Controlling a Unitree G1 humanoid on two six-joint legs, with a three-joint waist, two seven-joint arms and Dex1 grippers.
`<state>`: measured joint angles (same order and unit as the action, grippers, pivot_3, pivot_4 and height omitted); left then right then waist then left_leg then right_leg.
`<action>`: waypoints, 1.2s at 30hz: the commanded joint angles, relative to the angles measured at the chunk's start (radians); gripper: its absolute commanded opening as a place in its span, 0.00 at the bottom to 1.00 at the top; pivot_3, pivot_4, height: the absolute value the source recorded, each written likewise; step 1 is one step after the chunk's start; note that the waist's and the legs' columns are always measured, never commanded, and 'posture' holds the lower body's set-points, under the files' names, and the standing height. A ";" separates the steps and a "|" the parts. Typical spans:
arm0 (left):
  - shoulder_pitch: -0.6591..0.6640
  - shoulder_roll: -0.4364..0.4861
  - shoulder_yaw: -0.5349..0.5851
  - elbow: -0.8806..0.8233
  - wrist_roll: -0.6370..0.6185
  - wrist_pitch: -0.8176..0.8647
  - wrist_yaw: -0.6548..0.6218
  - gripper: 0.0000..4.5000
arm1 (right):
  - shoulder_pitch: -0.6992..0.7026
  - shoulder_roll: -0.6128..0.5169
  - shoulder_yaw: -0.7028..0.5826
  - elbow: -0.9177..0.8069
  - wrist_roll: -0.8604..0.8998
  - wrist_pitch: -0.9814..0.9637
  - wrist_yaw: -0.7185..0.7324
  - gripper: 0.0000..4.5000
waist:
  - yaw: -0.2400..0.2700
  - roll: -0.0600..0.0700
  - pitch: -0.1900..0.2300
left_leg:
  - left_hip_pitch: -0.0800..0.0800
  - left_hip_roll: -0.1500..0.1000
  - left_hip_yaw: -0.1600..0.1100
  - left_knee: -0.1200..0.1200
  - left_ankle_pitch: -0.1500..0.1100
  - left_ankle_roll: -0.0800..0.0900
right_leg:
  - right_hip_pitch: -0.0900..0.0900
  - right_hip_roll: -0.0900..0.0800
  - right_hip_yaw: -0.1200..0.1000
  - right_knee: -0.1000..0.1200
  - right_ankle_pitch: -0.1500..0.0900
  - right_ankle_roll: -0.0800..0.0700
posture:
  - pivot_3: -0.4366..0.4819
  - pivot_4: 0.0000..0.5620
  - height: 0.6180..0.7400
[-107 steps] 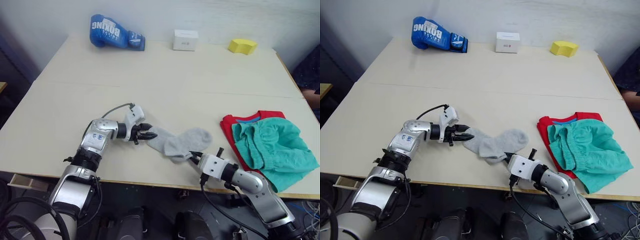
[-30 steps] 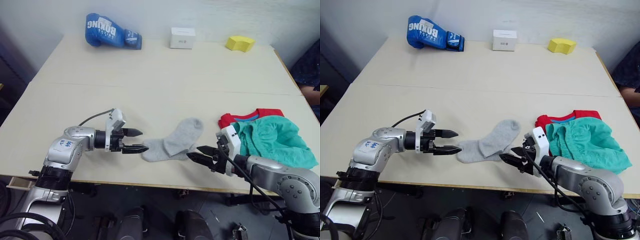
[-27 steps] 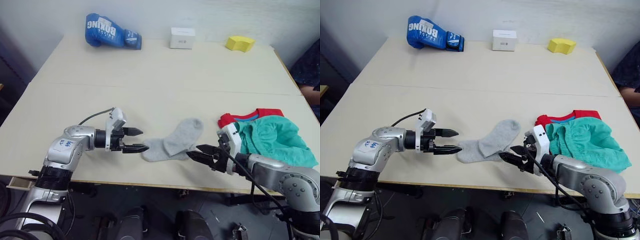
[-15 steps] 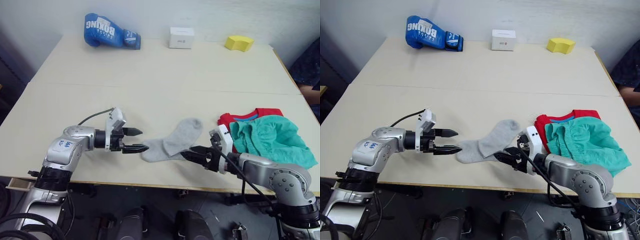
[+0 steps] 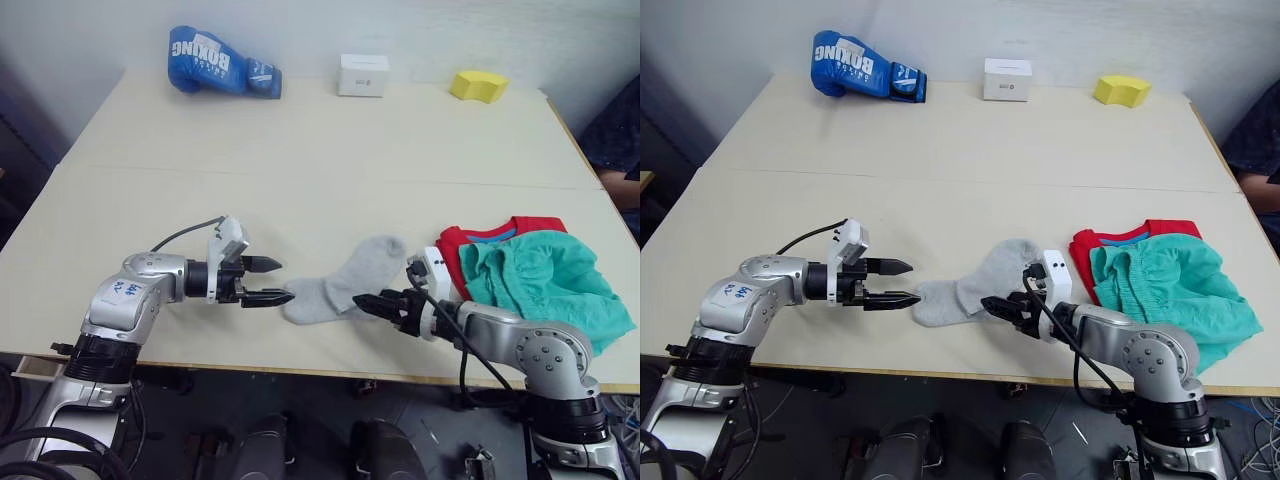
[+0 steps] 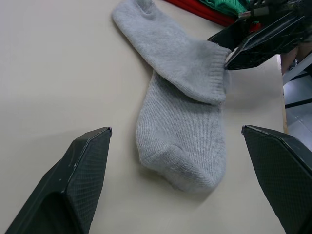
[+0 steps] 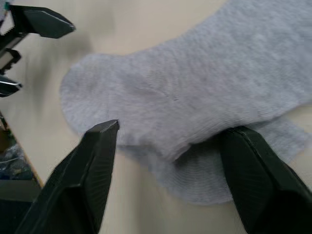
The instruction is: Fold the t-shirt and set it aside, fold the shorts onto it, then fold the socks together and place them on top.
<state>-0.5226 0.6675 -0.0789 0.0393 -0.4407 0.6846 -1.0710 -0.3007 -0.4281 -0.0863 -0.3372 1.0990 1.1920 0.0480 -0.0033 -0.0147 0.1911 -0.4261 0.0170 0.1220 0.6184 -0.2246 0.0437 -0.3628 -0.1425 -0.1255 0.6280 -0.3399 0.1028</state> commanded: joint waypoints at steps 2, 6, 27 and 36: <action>-0.007 0.000 0.018 -0.022 -0.003 -0.018 0.002 1.00 | -0.003 0.015 -0.006 0.003 -0.054 -0.021 -0.003 0.30 | 0.000 0.000 0.000 | 0.000 0.000 0.000 0.000 0.000 0.000 | 0.000 0.000 0.000 0.000 0.000 0.000 | 0.48 0.27 1.00; -0.010 -0.007 0.016 -0.008 0.005 -0.037 0.008 1.00 | 0.004 0.017 -0.004 -0.011 -0.078 -0.030 0.030 0.00 | -0.001 0.000 0.000 | 0.000 0.000 0.000 0.000 0.000 0.000 | 0.000 0.000 0.000 0.000 0.000 0.000 | 0.48 0.27 1.00; -0.584 -0.432 -0.140 0.819 0.257 -0.283 0.075 1.00 | -0.007 -0.202 0.144 -0.055 -0.255 -0.124 0.504 0.00 | 0.009 -0.003 0.002 | -0.017 -0.002 0.003 0.011 0.001 0.005 | -0.013 0.006 -0.007 0.008 0.002 0.003 | 0.48 0.27 1.00; -0.681 -0.569 -0.152 1.089 0.408 -0.471 0.169 1.00 | 0.025 -0.172 0.142 -0.087 -0.296 -0.131 0.496 0.00 | 0.007 -0.004 0.002 | -0.017 -0.002 0.002 0.012 0.001 0.006 | -0.013 -0.002 -0.008 0.007 0.002 0.003 | 0.48 0.27 1.00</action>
<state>-1.1870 0.1163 -0.2335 1.1122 -0.0507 0.2365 -0.9107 -0.2849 -0.6071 0.0674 -0.3864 0.7979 1.0699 0.5418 0.0036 -0.0183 0.1933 -0.4429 0.0145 0.1238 0.6308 -0.2240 0.0504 -0.3760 -0.1448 -0.1340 0.6352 -0.3380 0.1063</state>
